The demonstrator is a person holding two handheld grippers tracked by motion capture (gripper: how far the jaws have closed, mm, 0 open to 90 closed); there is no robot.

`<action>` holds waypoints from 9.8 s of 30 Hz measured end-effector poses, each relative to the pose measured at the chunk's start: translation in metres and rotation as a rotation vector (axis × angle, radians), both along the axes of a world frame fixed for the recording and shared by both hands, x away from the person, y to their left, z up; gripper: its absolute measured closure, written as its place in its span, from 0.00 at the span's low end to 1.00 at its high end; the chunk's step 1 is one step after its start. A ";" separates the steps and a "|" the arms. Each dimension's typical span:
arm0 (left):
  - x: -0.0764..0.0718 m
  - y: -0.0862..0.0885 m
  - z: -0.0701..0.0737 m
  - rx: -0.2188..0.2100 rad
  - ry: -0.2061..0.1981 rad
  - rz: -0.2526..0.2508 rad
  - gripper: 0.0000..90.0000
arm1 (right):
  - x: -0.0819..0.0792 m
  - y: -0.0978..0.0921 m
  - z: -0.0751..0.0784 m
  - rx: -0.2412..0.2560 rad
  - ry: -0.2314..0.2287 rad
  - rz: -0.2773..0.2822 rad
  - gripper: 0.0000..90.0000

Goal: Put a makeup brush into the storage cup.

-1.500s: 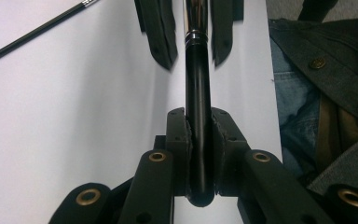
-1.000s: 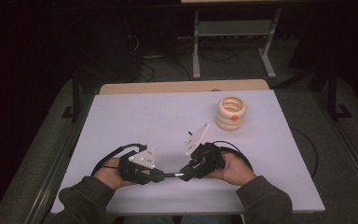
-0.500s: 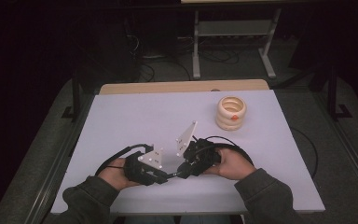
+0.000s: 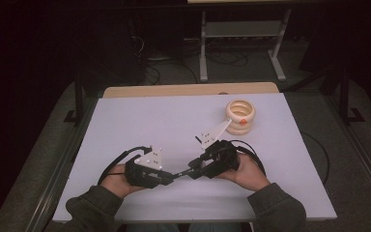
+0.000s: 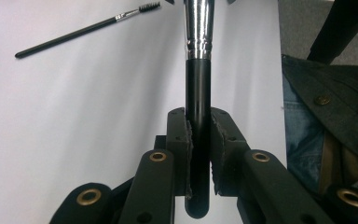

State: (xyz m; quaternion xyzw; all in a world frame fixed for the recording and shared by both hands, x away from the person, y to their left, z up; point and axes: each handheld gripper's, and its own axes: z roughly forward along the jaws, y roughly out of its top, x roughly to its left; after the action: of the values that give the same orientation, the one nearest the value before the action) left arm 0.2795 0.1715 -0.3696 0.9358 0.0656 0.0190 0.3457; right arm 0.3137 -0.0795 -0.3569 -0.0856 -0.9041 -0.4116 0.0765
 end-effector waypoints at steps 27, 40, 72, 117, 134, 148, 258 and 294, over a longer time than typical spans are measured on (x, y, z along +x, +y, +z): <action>0.007 -0.001 0.003 -0.089 0.016 0.093 0.88 | 0.005 -0.005 0.005 0.095 0.033 -0.084 0.58; 0.008 -0.009 0.001 -0.125 0.015 0.101 0.87 | 0.011 0.000 -0.005 0.205 0.102 -0.089 0.83; 0.010 -0.008 -0.003 -0.146 0.035 0.162 0.74 | 0.011 0.009 0.005 0.141 0.065 -0.136 0.84; -0.003 0.037 -0.024 -0.176 0.009 0.316 0.50 | 0.067 -0.071 0.046 0.026 0.064 -0.367 0.85; -0.003 0.040 -0.023 -0.183 0.005 0.322 0.48 | 0.094 -0.101 0.076 0.018 0.013 -0.497 0.85; -0.002 0.041 -0.021 -0.188 0.001 0.319 0.48 | 0.119 -0.120 0.091 0.009 0.011 -0.637 0.85; -0.001 0.043 -0.018 -0.216 0.009 0.323 0.42 | 0.100 -0.168 0.028 0.032 0.040 -0.879 0.57; 0.001 0.049 -0.018 -0.224 0.010 0.341 0.40 | 0.053 -0.134 0.013 0.029 0.042 -0.749 0.45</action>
State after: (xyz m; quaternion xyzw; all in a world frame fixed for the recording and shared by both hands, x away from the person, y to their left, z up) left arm 0.2808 0.2203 -0.3877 0.8669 0.2266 0.0652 0.4392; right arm 0.3665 -0.2137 -0.3437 -0.4178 -0.8024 -0.4220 -0.0594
